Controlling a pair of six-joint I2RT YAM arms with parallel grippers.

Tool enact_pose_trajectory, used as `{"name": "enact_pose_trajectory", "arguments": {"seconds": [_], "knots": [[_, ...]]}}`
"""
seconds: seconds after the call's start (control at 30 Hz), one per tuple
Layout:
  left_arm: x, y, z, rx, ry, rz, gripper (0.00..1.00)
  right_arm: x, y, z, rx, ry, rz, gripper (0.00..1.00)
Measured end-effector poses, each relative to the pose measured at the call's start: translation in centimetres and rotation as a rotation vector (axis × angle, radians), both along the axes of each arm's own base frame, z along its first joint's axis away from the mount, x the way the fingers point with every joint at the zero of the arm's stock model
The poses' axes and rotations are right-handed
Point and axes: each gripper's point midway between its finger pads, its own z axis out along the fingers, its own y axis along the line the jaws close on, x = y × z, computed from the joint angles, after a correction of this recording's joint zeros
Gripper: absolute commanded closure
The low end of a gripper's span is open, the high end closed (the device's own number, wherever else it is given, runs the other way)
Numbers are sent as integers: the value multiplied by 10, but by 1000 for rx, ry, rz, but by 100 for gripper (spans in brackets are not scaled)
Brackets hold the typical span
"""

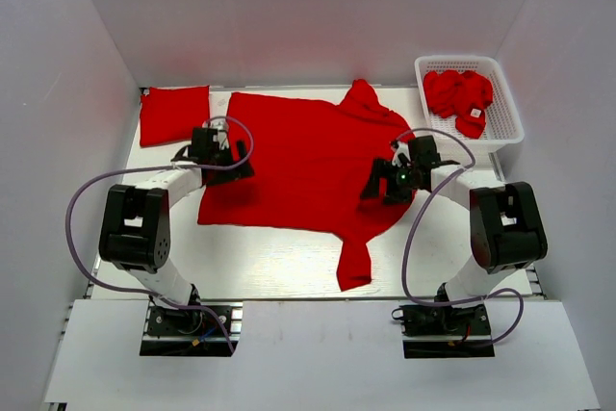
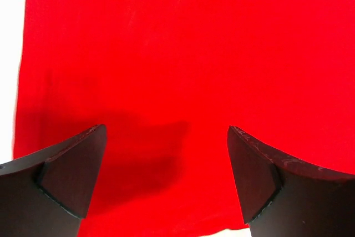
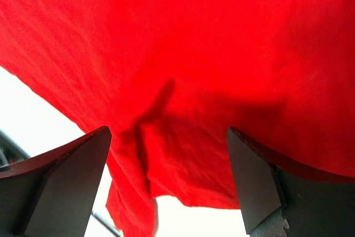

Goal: Fold and stack the t-shirts
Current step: Flatten out the tshirt

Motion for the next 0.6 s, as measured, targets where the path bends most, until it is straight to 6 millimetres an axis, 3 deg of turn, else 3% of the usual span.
{"name": "enact_pose_trajectory", "arguments": {"seconds": [0.1, 0.37, 0.47, 0.6], "knots": [[-26, 11, -30, 19, 92, 44, 0, -11, 5, -7, 43, 48, -6, 10], [-13, 20, -33, 25, 61, 117, 0, -2, -1, -10, 22, 62, -80, 10], [-11, 24, -33, 37, 61, 143, 0, 19, -22, -13, -83, 55, -170, 10], [-10, 28, -33, 47, 60, 158, 0, 48, -67, -16, -242, 32, -313, 10]]}}
